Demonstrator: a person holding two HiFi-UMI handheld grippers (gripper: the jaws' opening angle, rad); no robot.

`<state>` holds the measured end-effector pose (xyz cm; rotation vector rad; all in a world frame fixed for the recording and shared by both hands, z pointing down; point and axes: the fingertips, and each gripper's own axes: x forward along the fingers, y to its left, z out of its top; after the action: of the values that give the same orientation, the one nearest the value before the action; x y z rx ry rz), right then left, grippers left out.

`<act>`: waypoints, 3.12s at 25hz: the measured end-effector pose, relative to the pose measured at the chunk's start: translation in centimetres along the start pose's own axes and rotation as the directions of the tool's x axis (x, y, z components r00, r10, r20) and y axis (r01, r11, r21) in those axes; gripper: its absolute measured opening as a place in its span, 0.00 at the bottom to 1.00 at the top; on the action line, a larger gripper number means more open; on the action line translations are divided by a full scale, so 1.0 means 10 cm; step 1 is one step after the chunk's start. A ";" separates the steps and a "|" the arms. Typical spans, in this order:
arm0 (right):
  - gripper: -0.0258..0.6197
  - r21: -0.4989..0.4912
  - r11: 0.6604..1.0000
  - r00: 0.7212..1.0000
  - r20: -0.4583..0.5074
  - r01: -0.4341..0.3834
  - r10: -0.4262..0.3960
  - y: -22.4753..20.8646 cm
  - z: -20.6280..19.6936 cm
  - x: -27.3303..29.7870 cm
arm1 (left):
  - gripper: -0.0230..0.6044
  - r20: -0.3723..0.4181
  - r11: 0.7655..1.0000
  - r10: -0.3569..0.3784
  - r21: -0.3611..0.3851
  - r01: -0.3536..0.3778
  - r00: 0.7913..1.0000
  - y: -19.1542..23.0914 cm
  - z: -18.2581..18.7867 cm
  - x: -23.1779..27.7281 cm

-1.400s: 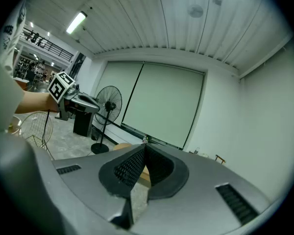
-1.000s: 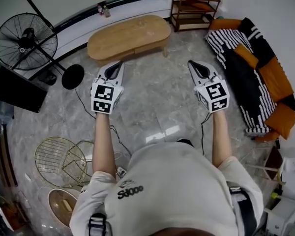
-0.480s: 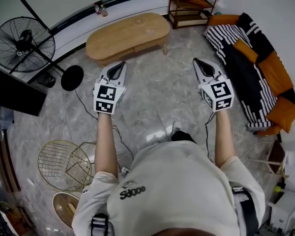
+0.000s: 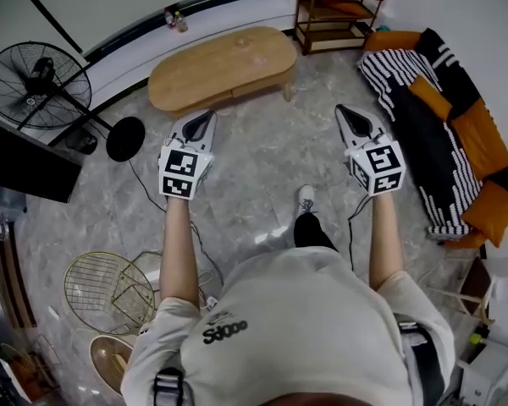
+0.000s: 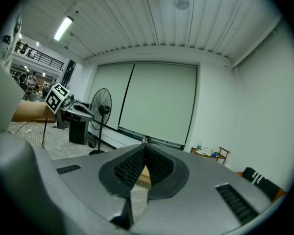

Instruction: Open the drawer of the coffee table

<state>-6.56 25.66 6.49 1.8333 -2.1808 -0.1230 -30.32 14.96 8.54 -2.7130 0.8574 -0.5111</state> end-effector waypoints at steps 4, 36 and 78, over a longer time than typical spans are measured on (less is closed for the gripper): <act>0.05 -0.019 1.000 1.000 0.007 -0.006 0.007 -0.48 -0.03 0.43 | 0.06 -0.009 1.000 0.022 -0.016 -0.022 1.000 0.20 0.04 0.53; 0.05 0.146 0.957 0.967 -0.009 -0.251 0.255 -2.90 -0.73 3.57 | 0.06 -0.206 0.959 0.204 -0.154 -0.238 0.957 1.42 -0.21 3.60; 0.05 0.172 0.965 0.958 -0.171 -0.200 0.229 -2.91 -3.18 6.37 | 0.06 -0.232 0.923 0.156 -0.312 -0.226 0.960 2.60 -3.18 5.91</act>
<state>20.27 -38.11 40.12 1.5919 -2.2873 0.2618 -10.90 -44.81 43.59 -2.8639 1.3653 -0.6599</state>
